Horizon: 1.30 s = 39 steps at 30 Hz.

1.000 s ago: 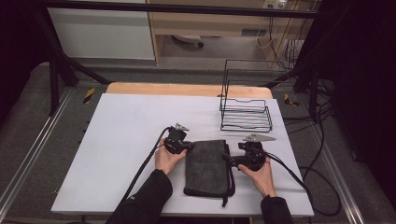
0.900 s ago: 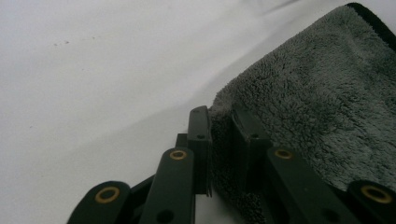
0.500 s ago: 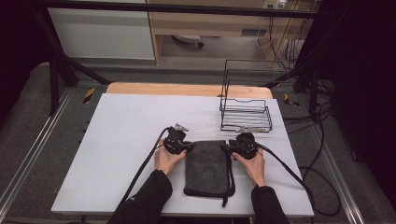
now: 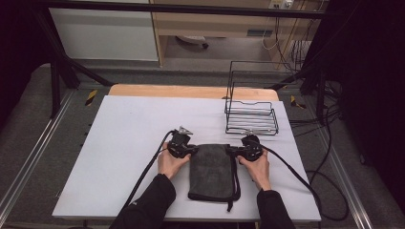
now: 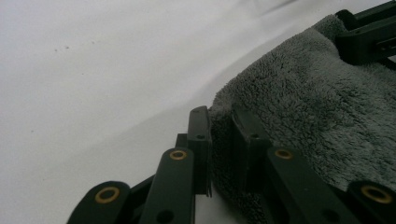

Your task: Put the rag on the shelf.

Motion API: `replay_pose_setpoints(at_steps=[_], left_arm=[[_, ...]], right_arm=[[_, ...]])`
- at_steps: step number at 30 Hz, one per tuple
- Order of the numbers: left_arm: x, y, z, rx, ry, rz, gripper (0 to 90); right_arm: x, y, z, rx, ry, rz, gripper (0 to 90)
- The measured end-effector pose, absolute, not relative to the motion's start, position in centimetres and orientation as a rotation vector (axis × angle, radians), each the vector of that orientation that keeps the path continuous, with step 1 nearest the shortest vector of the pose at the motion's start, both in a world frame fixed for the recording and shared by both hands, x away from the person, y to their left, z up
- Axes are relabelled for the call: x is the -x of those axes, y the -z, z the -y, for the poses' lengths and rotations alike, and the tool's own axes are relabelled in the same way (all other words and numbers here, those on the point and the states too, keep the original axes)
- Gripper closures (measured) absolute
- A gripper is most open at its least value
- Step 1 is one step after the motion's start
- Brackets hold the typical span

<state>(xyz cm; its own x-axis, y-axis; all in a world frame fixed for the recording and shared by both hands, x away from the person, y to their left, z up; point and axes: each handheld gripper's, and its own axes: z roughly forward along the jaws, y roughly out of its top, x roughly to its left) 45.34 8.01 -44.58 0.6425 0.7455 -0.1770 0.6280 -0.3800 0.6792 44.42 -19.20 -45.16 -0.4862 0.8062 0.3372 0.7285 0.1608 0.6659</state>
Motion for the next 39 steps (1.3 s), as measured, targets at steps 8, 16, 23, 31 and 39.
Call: replay_pose_setpoints(at_steps=[8,16,23,31,39], left_arm=[[-45.2,44.1,-8.7,-2.064,-0.161,-1.088,80.9],[-44.3,42.2,-9.8,-1.996,-0.161,-1.037,81.2],[-43.4,40.9,-10.3,-1.965,-0.177,-0.999,81.2],[-42.4,39.7,-10.7,-1.940,-0.205,-0.959,81.2],[-41.6,38.4,-10.9,-1.908,-0.227,-0.938,81.3]], right_arm=[[-44.2,44.6,19.4,-1.549,-1.270,-2.301,78.0],[-43.3,43.1,19.7,-1.500,-1.379,-2.254,78.1],[-42.6,42.2,19.8,-1.448,-1.430,-2.228,78.1],[-41.8,41.0,19.7,-1.396,-1.460,-2.208,78.2],[-41.0,39.5,19.7,-1.332,-1.487,-2.179,78.2]])
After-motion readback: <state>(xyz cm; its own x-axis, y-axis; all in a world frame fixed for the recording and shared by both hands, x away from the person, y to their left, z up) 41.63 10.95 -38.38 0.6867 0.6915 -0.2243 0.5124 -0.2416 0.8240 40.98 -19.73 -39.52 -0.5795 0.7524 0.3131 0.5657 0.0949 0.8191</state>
